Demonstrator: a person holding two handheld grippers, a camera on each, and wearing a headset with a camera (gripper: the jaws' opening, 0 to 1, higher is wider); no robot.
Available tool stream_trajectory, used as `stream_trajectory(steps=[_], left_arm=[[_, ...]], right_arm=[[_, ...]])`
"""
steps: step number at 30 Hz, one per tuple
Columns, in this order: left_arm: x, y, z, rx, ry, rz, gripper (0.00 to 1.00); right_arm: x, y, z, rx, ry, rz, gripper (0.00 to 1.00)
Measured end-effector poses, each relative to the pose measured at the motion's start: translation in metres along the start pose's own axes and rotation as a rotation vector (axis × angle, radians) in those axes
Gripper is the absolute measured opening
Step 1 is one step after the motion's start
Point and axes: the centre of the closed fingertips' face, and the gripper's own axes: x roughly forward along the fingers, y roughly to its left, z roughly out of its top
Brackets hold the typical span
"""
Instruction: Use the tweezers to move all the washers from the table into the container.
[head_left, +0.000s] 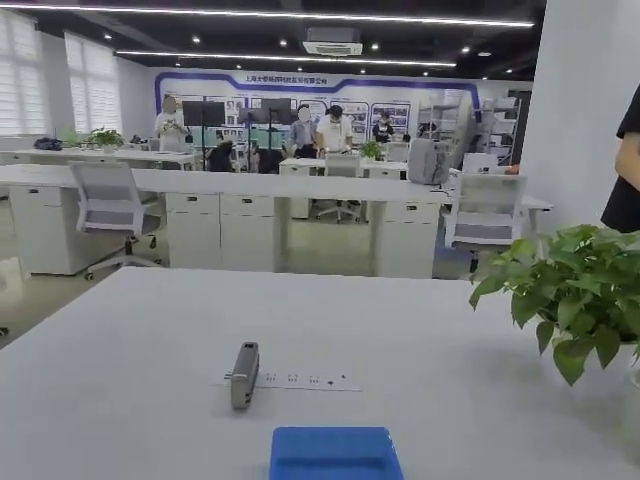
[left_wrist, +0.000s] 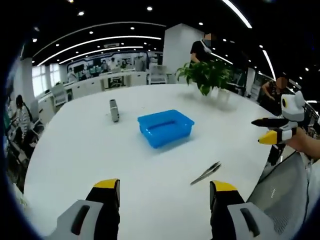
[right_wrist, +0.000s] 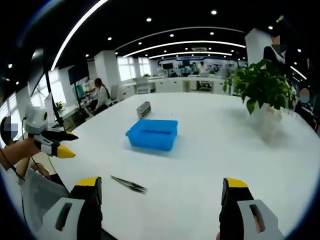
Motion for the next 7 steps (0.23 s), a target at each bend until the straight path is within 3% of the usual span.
stream_trajectory(steps=[4, 7], left_arm=[[-0.022, 0.018, 0.003, -0.074, -0.055, 0.084, 0.88], [-0.033, 0.029, -0.003, -0.097, -0.081, 0.151, 0.90]], right_arm=[[0.000, 0.001, -0.002, -0.010, 0.001, 0.005, 0.99], [0.000, 0.002, -0.002, -0.016, -0.001, 0.002, 0.99]])
